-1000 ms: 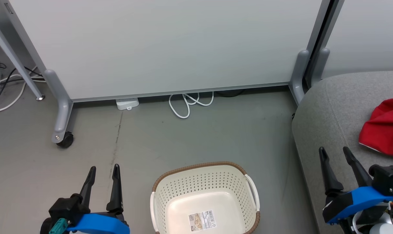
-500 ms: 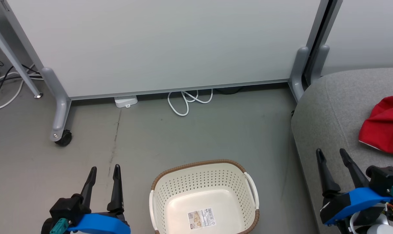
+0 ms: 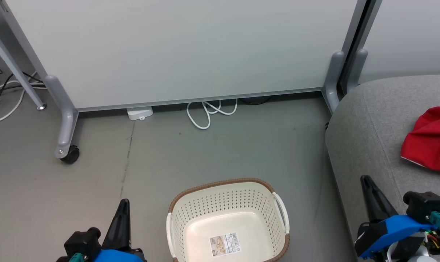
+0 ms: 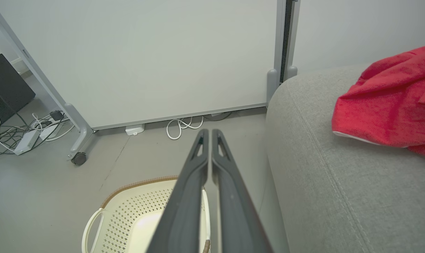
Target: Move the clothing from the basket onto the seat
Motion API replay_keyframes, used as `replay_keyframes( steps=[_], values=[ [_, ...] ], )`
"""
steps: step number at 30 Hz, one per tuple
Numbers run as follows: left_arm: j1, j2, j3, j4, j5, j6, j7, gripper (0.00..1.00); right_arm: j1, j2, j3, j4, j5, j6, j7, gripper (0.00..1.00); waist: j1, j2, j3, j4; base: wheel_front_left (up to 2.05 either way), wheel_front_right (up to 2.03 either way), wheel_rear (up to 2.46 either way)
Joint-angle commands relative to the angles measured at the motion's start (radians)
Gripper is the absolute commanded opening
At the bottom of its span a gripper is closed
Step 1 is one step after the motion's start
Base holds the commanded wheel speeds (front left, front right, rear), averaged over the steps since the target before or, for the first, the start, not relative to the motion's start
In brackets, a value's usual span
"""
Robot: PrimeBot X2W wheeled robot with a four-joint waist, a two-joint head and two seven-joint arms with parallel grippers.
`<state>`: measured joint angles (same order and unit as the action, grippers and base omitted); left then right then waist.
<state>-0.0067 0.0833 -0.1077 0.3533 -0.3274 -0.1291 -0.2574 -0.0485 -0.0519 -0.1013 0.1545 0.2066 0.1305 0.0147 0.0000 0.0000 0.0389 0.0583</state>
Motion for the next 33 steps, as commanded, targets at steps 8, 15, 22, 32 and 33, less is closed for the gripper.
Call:
replay_keyframes(
  steps=[8,15,22,32,33],
  values=[
    [-0.011,-0.001,0.019,-0.013,-0.13,0.0,0.034,0.0,-0.013,0.0,-0.008,0.013,0.137,0.0,0.016,0.0,0.0,0.0,-0.002,-0.003,0.0,0.0,0.0],
    [-0.022,-0.002,0.037,-0.023,-0.247,0.0,0.065,0.0,-0.015,0.0,-0.006,0.017,0.264,0.0,0.021,0.0,0.0,0.0,-0.004,-0.007,0.0,0.0,0.0],
    [-0.033,-0.003,0.056,-0.034,-0.368,0.0,0.098,0.0,-0.02,0.0,-0.005,0.023,0.395,0.0,0.029,0.0,0.0,0.0,-0.006,-0.01,0.0,0.0,0.0],
    [-0.044,-0.006,0.078,-0.045,-0.504,-0.001,0.136,0.0,-0.027,0.0,-0.006,0.032,0.542,0.0,0.039,0.0,0.0,0.0,-0.009,-0.015,0.0,0.0,0.0],
    [-0.045,-0.006,0.08,-0.046,-0.517,-0.001,0.14,0.0,-0.028,0.0,-0.006,0.033,0.557,0.0,0.04,0.0,0.0,0.0,-0.009,-0.015,0.0,0.0,0.0]
  ],
)
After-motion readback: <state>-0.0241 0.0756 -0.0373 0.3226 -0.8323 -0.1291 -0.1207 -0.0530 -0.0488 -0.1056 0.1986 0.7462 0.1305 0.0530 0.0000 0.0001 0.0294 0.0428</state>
